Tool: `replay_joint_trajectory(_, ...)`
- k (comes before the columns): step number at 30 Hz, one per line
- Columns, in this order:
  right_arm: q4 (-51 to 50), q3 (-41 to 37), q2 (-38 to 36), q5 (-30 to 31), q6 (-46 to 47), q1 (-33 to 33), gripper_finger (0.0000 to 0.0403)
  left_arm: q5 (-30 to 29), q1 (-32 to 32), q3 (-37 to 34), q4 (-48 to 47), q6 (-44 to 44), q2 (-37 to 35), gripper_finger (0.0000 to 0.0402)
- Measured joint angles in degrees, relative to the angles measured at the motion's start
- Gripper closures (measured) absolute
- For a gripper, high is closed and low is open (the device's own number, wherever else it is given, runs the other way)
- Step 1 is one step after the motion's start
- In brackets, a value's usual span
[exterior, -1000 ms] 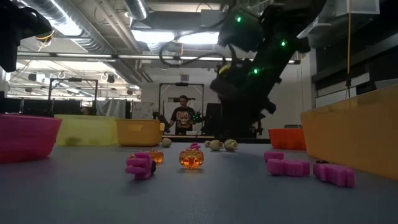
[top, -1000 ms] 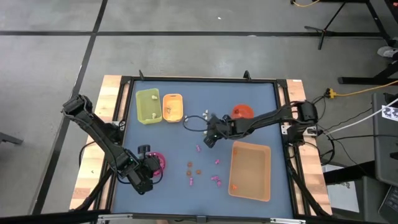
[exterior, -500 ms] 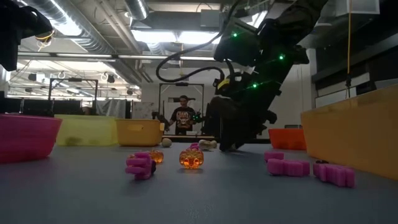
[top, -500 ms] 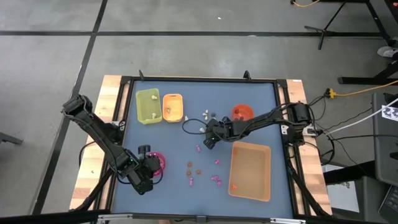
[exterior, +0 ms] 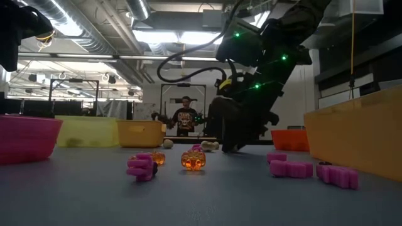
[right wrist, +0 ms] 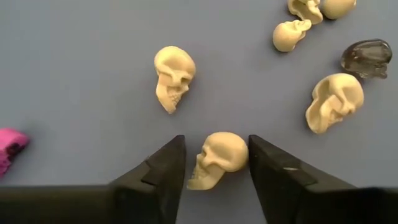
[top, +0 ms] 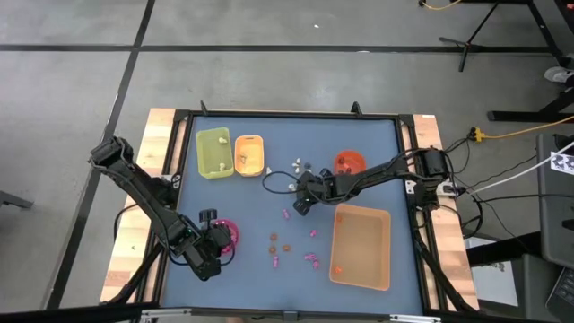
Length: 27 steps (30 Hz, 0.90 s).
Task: Sort Halloween decoration
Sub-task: Put the white skull toy into the yellow bin
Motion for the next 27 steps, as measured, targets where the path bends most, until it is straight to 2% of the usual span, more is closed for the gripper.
replay_joint_trajectory(5,0.9,-0.1,0.1,0.0,0.0,0.0,0.0298,0.0,0.0,0.0,0.0,0.0,0.0,0.0276)
replay_joint_trajectory(8,0.9,-0.1,0.1,0.0,0.0,0.0,0.0318,0.0,0.0,0.0,0.0,0.0,0.0,0.0276)
replay_joint_trajectory(11,0.9,-0.1,0.1,0.0,0.0,0.0,0.0318,0.0,0.0,0.0,0.0,0.0,0.0,0.0276)
replay_joint_trajectory(17,1.0,-0.1,0.1,0.0,0.0,0.0,0.0286,0.0,0.0,0.0,0.0,0.0,0.0,0.0276)
replay_joint_trajectory(20,0.8,0.3,0.1,-0.3,0.0,0.0,0.0289,1.0,0.0,0.0,0.0,0.0,0.0,0.0276)
replay_joint_trajectory(27,0.7,4.7,0.4,-5.5,-0.2,-0.1,0.0309,5.1,0.0,0.0,0.0,0.0,0.0,0.0276)
